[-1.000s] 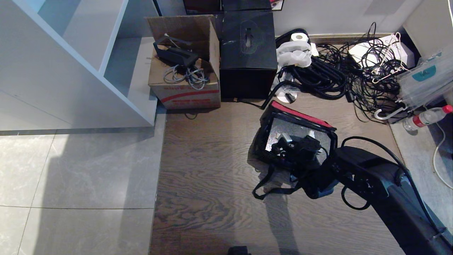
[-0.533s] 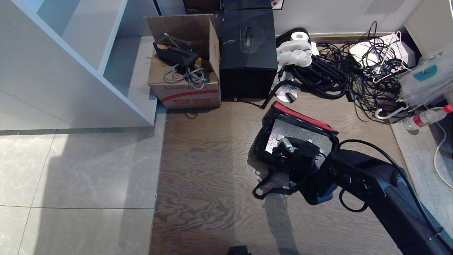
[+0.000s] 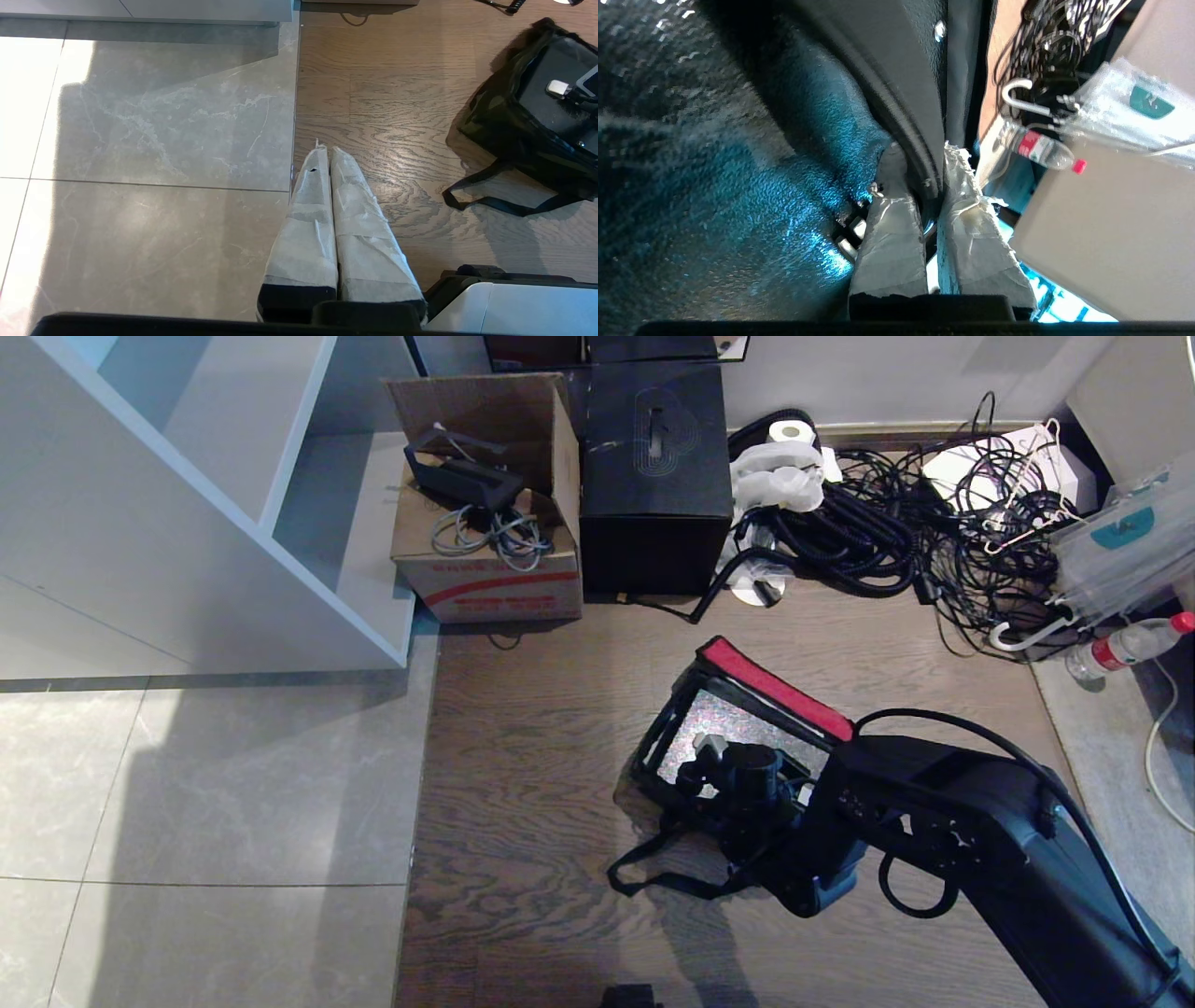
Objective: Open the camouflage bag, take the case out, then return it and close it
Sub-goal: Lift the black box
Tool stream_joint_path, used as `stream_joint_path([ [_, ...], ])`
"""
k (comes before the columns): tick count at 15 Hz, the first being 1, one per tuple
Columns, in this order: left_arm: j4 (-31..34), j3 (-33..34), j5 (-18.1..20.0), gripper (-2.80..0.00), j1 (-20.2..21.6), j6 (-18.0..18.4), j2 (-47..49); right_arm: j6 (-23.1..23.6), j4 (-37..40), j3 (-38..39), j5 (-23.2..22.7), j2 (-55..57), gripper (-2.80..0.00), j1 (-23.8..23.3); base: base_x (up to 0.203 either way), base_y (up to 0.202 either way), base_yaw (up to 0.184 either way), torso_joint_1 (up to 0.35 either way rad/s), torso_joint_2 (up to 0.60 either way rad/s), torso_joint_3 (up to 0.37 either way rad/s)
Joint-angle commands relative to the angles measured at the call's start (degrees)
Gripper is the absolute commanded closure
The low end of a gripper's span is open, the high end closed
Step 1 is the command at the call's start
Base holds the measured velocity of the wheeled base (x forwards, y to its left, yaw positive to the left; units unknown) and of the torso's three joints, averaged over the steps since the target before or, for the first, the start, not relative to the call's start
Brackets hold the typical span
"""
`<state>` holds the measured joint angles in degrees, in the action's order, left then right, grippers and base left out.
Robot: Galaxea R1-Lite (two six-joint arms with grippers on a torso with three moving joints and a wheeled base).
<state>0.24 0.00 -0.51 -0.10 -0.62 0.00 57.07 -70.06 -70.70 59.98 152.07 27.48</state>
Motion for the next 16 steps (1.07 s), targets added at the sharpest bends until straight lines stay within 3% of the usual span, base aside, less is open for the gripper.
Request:
stream_joint_path([
  [1, 0.02, 0.0, -0.02, 0.0, 0.01, 0.01, 0.0, 0.14, 1.45, 1.12, 0.6, -0.45, -2.8, 0.39, 0.0, 0.0, 0.0, 0.0, 0.0, 0.0],
  [6, 0.02, 0.0, -0.02, 0.0, 0.01, 0.01, 0.0, -0.65, 2.5, 1.08, -0.61, -0.4, -2.8, 0.45, 0.0, 0.0, 0.0, 0.0, 0.0, 0.0],
  [12, 0.02, 0.0, -0.02, 0.0, -0.05, 0.01, 0.0, -1.06, 2.57, 0.28, -11.71, -0.28, -2.8, 1.88, 0.0, 0.0, 0.0, 0.0, 0.0, 0.0],
  [16, 0.02, 0.0, -0.02, 0.0, 0.01, 0.01, 0.0, 2.7, 2.93, -2.0, -12.2, 0.04, -2.8, 0.29, 0.0, 0.0, 0.0, 0.0, 0.0, 0.0],
])
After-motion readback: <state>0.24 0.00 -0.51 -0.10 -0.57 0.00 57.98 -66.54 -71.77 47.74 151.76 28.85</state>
